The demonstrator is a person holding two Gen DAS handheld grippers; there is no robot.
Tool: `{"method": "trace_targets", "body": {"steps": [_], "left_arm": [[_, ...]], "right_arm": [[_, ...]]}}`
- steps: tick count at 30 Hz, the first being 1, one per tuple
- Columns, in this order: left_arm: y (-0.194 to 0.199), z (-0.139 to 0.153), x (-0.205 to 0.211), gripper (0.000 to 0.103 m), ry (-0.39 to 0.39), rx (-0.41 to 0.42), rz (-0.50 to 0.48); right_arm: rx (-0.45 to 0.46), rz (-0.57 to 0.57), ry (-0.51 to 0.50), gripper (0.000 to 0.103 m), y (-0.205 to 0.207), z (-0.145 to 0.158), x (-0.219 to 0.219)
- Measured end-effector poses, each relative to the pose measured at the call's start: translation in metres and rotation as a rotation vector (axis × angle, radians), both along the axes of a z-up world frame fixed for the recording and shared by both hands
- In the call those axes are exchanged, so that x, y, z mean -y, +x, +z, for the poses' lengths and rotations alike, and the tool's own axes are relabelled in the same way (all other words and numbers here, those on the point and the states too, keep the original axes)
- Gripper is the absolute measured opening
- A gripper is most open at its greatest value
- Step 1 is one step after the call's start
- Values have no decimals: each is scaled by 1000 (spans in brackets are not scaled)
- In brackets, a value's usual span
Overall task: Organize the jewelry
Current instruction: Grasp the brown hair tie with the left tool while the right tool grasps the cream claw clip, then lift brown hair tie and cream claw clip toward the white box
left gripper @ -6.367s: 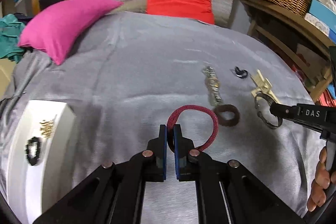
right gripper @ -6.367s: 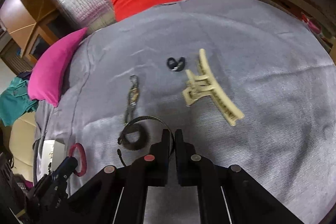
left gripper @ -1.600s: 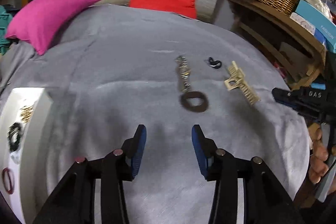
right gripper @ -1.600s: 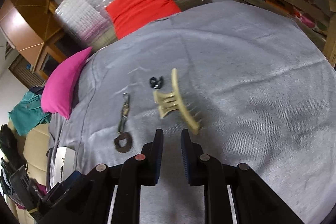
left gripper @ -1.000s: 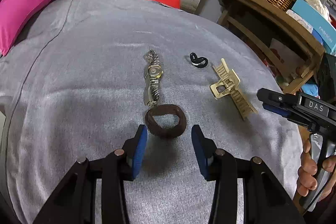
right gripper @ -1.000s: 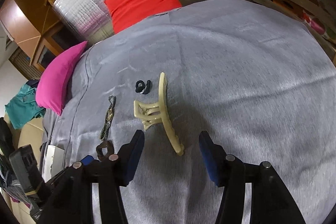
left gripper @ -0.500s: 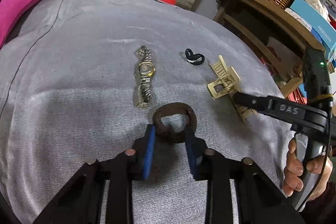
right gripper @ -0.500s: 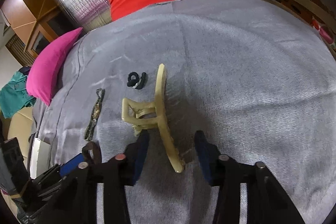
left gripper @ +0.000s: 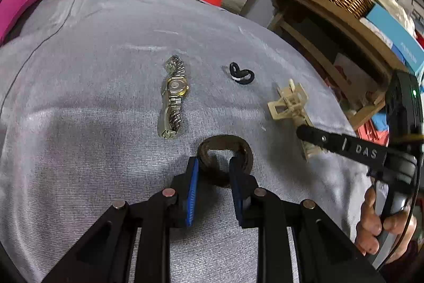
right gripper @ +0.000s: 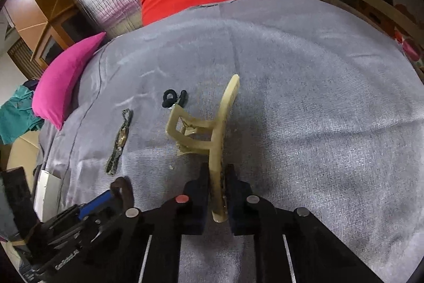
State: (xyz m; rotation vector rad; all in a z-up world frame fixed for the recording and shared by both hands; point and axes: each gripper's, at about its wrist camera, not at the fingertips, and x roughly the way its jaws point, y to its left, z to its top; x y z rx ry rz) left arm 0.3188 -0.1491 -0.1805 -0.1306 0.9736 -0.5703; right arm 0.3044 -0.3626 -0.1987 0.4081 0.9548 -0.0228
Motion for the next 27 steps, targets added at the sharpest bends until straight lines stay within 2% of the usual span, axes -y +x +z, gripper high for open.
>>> {"method": "trace_targets", "body": {"steps": [2,7,14,27], "left_arm": [[-1,-1,3,9,18,7,3],[-6,3,8,8,62,40,9],[-17,19,0,7,54,80,24],[-43,60,-67,7,43,172,125]], "right_arm": [[-3,6,1,13,-2,1,-1],[20,9,11,12,-6,10,-5],[68,11,26,12,-14,25,-15],[166,57,64,12,-26,54,-60]]}}
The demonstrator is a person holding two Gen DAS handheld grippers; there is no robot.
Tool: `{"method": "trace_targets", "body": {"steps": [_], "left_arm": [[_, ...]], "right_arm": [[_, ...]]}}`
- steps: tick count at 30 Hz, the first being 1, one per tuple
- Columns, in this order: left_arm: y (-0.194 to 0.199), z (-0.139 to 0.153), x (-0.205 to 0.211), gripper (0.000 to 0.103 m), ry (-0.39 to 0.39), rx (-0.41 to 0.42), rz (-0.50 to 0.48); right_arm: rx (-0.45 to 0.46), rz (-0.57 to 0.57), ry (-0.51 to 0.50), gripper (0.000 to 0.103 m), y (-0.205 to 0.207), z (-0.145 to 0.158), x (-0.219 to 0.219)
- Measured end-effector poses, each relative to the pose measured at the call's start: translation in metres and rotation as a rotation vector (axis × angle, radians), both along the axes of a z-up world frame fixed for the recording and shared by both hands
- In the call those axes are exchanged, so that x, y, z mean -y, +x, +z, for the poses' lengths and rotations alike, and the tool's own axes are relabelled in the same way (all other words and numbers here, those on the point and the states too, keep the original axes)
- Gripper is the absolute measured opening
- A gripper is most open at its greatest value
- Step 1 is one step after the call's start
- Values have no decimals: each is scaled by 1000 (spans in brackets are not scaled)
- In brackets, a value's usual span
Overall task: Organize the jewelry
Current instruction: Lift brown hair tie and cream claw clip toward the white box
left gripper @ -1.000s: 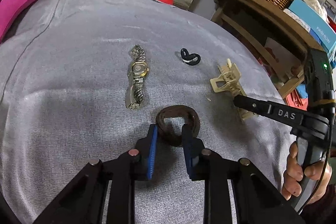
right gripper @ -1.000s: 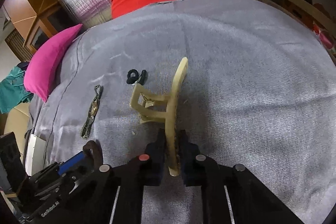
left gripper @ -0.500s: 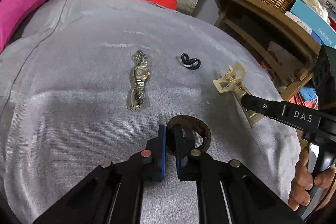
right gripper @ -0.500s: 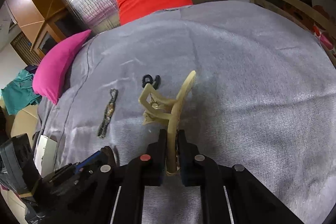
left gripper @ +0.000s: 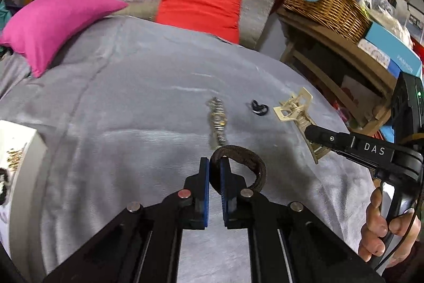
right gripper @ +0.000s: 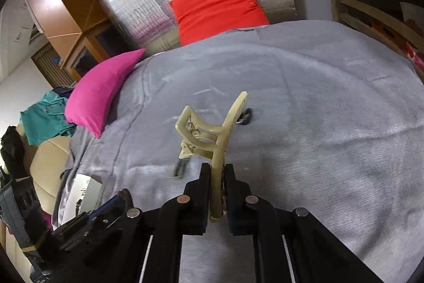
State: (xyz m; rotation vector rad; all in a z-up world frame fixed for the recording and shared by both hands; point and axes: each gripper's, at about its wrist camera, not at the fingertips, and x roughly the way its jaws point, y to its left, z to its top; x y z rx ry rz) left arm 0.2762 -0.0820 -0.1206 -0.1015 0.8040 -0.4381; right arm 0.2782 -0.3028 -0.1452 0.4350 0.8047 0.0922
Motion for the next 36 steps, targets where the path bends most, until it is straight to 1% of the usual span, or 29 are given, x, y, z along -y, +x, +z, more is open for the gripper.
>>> {"method": "trace_targets", "body": {"steps": [4,14,19,22,29,32,36], "left_arm": [[-6,7,-21,7,9,17,35],[-21,24,-78,7,0,54,131],[-25,29,-102,7,-1,59,174],[-31,33,-113,7,11,73,204],[-43,41,-148,7,9,81,272],[-51,43,-165,7,32,86,307],[-61,43,-191,7,45,71,362]], "right_arm": [[11,21,3,12,-1,3,-18],[27,86,11,12,5,5,-64],[37,125,6,12,6,6,-88],[46,146,5,12,5,8,-99],[61,202,6,12,0,11,-125],[69,227,13,12,-2,14,-139],[83,272,26,12,-7,18,-161]]}}
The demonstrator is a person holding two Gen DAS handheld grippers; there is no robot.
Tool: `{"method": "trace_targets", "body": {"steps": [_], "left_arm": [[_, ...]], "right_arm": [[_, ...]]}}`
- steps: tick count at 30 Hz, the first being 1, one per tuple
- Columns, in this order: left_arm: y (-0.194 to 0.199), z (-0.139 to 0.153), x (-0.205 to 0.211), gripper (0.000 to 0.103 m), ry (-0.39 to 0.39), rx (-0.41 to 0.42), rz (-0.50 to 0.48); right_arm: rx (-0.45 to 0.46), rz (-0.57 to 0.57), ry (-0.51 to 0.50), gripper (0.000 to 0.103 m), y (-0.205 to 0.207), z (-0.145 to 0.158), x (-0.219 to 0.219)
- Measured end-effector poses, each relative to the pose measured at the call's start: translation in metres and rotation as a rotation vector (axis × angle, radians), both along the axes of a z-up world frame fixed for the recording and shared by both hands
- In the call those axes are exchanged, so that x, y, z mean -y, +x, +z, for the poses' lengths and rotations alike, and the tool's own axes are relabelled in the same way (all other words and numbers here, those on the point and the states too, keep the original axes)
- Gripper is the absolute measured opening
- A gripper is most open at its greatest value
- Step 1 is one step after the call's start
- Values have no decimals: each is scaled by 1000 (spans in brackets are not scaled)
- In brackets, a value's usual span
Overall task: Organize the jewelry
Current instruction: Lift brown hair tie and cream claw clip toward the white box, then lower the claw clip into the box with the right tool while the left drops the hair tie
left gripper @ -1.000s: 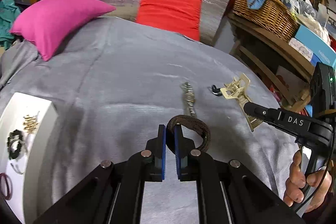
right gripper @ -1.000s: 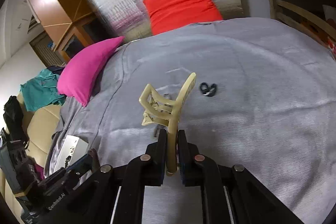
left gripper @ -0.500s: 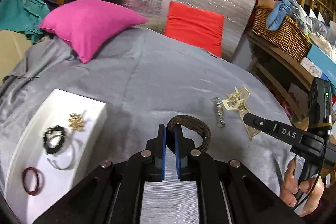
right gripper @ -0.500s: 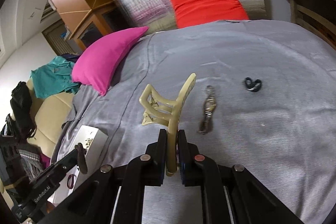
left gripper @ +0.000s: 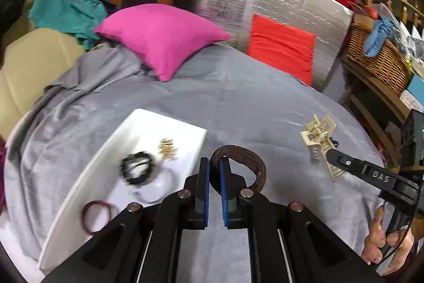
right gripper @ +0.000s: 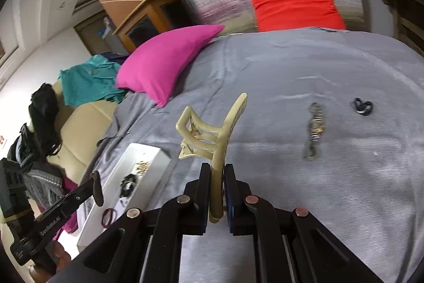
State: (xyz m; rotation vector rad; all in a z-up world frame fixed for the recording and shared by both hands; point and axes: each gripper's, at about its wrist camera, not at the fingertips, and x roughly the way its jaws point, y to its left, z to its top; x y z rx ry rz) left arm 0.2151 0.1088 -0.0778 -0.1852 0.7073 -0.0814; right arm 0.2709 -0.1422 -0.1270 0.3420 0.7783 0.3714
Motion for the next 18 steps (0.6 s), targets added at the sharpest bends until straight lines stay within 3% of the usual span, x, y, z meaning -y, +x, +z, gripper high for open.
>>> {"method": "trace_targets", "body": {"steps": [9,18], "left_arm": [[-29,-2,-64,7,49,-30,151],[-58,-17,-107,7,45,-99,212]], "right_arm": [[38,148,29,12,-13,14,-78],[21,308,-15,12,-31,5,-170]]}}
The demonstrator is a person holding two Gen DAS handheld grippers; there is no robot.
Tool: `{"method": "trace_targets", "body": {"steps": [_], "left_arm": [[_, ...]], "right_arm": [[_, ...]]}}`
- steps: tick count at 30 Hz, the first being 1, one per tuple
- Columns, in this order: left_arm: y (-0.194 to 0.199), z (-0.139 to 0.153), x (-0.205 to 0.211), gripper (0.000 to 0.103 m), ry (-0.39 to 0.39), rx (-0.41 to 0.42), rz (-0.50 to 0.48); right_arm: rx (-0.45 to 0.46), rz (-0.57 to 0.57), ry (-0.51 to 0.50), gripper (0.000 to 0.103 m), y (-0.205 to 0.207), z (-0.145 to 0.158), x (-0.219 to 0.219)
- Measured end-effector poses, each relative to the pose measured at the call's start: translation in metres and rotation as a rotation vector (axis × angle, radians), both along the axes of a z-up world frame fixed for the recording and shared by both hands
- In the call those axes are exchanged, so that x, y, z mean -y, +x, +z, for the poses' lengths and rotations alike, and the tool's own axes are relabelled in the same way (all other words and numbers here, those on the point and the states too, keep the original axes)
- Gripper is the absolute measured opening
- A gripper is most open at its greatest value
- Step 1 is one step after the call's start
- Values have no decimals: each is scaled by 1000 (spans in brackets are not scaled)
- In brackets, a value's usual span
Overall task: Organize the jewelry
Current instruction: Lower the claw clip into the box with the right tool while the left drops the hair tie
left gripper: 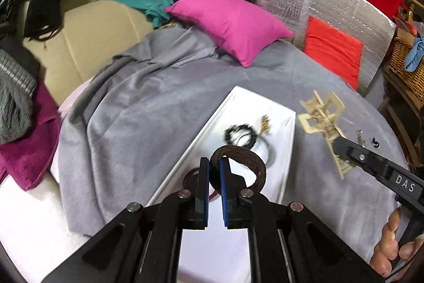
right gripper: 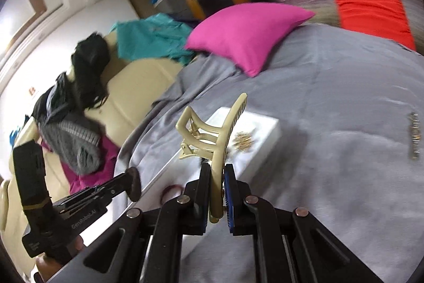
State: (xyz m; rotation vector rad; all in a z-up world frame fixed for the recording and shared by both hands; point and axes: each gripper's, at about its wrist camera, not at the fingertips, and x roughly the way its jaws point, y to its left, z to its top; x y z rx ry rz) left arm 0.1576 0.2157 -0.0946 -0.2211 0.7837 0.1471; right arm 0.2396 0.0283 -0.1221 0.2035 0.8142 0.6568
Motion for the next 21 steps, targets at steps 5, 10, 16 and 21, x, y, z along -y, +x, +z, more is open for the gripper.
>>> {"method": "trace_targets", "body": {"steps": [5,10,16,21], "left_arm": [[-6,-14,-9,7,-26,-53,5],[-6,-29,-12,8,-76,-114,-16],[-6,-35,-12,8,-116,-135,-44],[-6,-38,-9,8,-121,-151,-63]], "right_arm": [[-30,48,-16,12,-11,-13,-44],[-58,94,-81,12,-11,-28,-76],[-115,112,-131,12,-1,-47,-90],[-145,118,-149,12,8,-53,-94]]}}
